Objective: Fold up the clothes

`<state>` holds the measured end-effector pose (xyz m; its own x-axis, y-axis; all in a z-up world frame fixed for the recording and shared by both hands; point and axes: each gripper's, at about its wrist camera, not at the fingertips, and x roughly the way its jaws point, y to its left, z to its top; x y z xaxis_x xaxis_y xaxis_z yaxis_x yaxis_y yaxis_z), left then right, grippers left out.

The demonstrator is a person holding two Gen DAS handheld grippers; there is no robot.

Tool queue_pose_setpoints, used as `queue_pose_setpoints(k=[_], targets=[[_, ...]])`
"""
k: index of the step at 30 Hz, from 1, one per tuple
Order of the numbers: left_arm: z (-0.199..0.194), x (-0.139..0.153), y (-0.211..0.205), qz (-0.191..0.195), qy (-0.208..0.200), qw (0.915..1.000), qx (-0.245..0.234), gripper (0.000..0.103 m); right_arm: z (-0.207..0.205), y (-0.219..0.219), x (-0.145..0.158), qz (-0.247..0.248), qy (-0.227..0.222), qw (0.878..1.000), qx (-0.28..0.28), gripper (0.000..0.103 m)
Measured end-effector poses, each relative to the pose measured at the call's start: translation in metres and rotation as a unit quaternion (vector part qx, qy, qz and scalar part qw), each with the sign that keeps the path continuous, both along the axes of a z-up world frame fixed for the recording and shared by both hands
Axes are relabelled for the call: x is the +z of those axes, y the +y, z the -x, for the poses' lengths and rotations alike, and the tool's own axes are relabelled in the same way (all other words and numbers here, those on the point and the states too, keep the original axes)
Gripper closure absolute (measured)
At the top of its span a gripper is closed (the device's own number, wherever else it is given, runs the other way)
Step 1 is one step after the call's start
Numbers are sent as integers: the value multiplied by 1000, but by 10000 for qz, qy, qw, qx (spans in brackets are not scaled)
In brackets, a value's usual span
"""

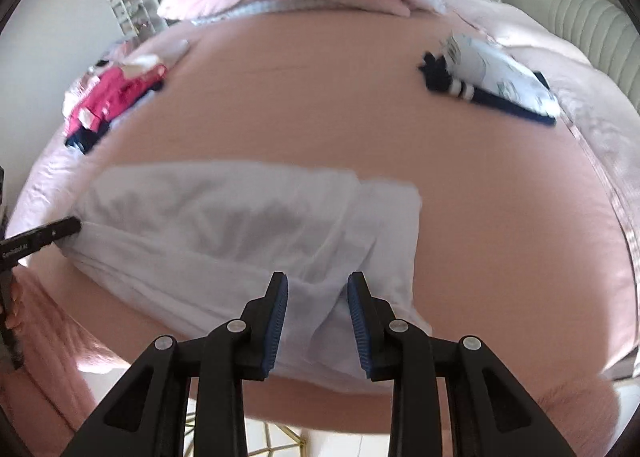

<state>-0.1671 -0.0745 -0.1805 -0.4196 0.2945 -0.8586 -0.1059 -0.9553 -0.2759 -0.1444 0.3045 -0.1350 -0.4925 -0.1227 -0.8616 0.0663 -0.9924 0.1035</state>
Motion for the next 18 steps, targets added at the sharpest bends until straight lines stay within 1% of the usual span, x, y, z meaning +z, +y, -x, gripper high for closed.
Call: queue_pose_setpoints(k=[1,2,4,7,8,9,11,12,13,15,17,18], targets=[[-1,2,-4,-14,10,10000,13,91,-3,1,-3,-60,-40,10000,-9,76],[-3,5,-9,-13,15,10000,36,91,-6,2,-5,-120,-80,9999,-18,76],[-6,8,-20,277,-56,9992,294,91,-11,4,-10,-241,-161,9996,-36,76],[-17,27,-29,269,62,9961,835,91,-20,7,-16,-444,-262,9986,-89,73],[-20,32,-31,260,100,9948,984,91,-23,9,-12,-574,-244,9979,-176,72],[-21,30,-24,192,124,9962,838,91,-28,11,-7,-575,-186,9979,-237,71],[-22,27,-11,56,172,9984,544,91,-39,12,4,-92,42,9997,-230,70],[-22,25,-4,5,184,9990,413,91,-41,9,4,64,46,9998,-174,70],[-23,21,-3,124,86,9989,447,91,-41,6,2,134,11,9998,-143,70],[-23,13,-1,360,-110,9980,514,91,-39,1,-9,-16,-210,9996,-198,70],[-23,5,2,597,-305,9961,580,91,-37,6,-15,118,-352,9987,-349,70],[-23,1,3,711,-385,9948,621,91,-39,10,-13,224,-278,9984,-435,70]])
